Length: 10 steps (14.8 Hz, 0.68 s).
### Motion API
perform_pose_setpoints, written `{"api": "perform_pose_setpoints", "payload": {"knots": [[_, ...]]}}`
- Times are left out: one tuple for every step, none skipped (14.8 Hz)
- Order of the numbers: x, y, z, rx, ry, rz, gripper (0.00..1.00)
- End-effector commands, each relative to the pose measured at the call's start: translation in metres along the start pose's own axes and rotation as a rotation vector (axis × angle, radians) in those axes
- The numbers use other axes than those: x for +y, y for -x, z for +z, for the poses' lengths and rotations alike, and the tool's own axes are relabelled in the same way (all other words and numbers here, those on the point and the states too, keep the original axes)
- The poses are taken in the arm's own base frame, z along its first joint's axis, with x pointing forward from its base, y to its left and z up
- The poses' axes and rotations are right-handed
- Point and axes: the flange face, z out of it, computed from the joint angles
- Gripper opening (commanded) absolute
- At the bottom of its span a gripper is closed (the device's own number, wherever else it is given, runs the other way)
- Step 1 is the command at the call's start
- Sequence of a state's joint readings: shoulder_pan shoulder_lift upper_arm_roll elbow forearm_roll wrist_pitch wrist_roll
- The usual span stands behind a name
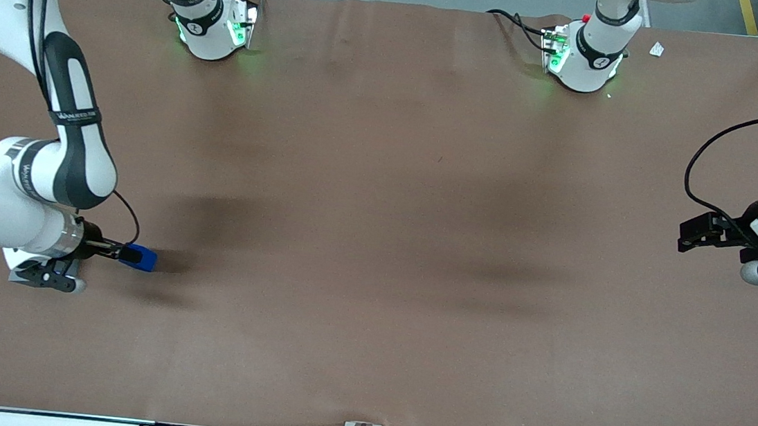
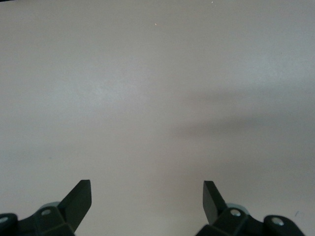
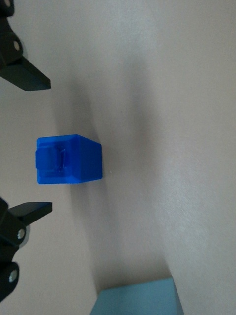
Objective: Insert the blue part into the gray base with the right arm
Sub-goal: 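Close the right gripper on the blue block and lift it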
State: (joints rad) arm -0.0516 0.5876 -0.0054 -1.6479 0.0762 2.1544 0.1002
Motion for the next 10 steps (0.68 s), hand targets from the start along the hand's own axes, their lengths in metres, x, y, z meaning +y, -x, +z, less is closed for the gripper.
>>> {"api": "perform_pose_setpoints", "payload": {"knots": [[0.001,0.002,0.009,0.007,0.006,0.012,1.0],[0.001,0.001,0.014,0.001,0.008,0.011,1.0],[0.002,0.0,0.018,0.004,0.011,0.01,1.0],[0.004,-0.001,0.022,0.008,0.02,0.005,1.0],[0.005,-0.001,0.024,0.008,0.026,0.003,1.0],[0.006,-0.002,0.027,0.008,0.027,0.005,1.0],[0.008,-0.003,0.029,0.015,0.026,0.007,1.0],[0.01,-0.004,0.031,0.017,0.026,0.008,0.96],[0.011,-0.004,0.03,0.017,0.027,0.009,0.88],[0.011,-0.004,0.03,0.019,0.027,0.007,0.75]]}}
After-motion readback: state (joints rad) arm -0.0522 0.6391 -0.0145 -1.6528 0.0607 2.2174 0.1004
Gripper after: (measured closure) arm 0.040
